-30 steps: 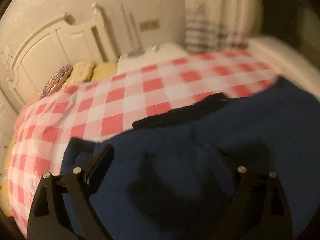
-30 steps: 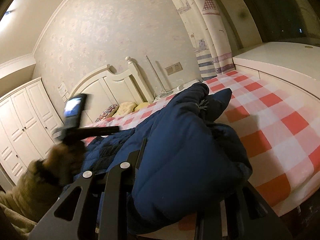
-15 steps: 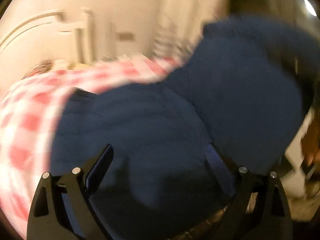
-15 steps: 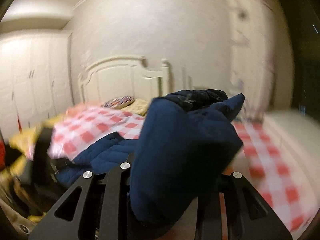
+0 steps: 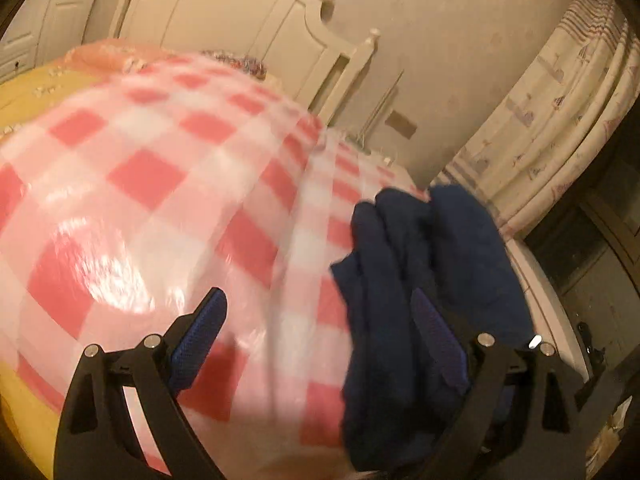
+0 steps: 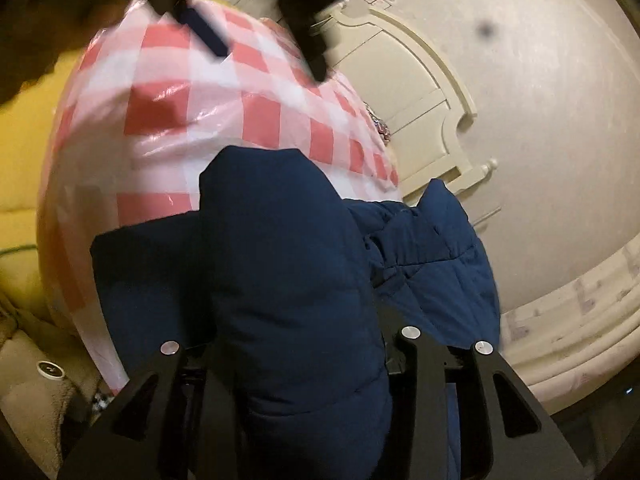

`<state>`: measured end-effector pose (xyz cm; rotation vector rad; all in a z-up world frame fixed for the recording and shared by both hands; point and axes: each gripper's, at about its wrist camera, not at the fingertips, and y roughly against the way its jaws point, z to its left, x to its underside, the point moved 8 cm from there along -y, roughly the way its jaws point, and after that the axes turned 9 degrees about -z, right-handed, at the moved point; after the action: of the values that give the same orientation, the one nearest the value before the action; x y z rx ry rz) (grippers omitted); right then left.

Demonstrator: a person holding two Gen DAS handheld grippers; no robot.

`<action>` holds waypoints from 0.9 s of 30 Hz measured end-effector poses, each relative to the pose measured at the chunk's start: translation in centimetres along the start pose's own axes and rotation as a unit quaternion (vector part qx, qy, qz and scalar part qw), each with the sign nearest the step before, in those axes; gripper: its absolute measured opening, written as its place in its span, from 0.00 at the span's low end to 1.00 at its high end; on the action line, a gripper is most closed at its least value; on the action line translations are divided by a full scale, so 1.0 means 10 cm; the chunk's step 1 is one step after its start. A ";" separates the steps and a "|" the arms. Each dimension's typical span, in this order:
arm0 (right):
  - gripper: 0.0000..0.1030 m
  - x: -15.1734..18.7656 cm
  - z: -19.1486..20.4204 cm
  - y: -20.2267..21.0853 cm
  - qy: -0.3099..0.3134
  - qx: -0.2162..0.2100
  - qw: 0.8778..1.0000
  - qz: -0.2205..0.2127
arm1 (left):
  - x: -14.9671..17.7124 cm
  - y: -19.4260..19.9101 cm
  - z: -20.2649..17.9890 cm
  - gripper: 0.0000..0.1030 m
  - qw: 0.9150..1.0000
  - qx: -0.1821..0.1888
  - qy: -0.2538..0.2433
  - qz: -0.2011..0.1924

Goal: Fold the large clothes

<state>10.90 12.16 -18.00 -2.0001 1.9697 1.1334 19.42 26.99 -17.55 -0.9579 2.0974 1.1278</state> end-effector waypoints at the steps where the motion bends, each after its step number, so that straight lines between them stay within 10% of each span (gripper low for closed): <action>1: 0.35 0.02 -0.05 0.01 -0.015 -0.006 1.000 -0.005 | 0.04 -0.06 0.01 0.90 1.000 0.006 0.001 0.007; 9: 0.34 -0.08 -0.28 0.33 -0.078 -0.005 0.995 -0.055 | 0.31 -0.44 -0.18 0.90 0.998 0.026 -0.013 0.048; 16: 0.38 -0.10 0.05 0.15 -0.005 0.005 0.999 -0.032 | -0.25 -0.20 -0.53 0.89 0.998 0.027 -0.057 -0.010; 25: 0.50 -0.08 0.27 0.15 0.061 0.034 0.997 -0.033 | -0.29 -0.96 -2.30 0.93 0.959 0.083 -0.259 0.079; 27: 0.53 -0.08 0.28 0.18 0.067 0.030 0.997 -0.038 | -0.11 -1.33 -2.36 0.93 0.950 0.045 -0.291 0.103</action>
<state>8.19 14.10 -18.80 -2.1523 1.9439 0.9357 27.35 1.81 -11.46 -0.3035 1.7603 1.2212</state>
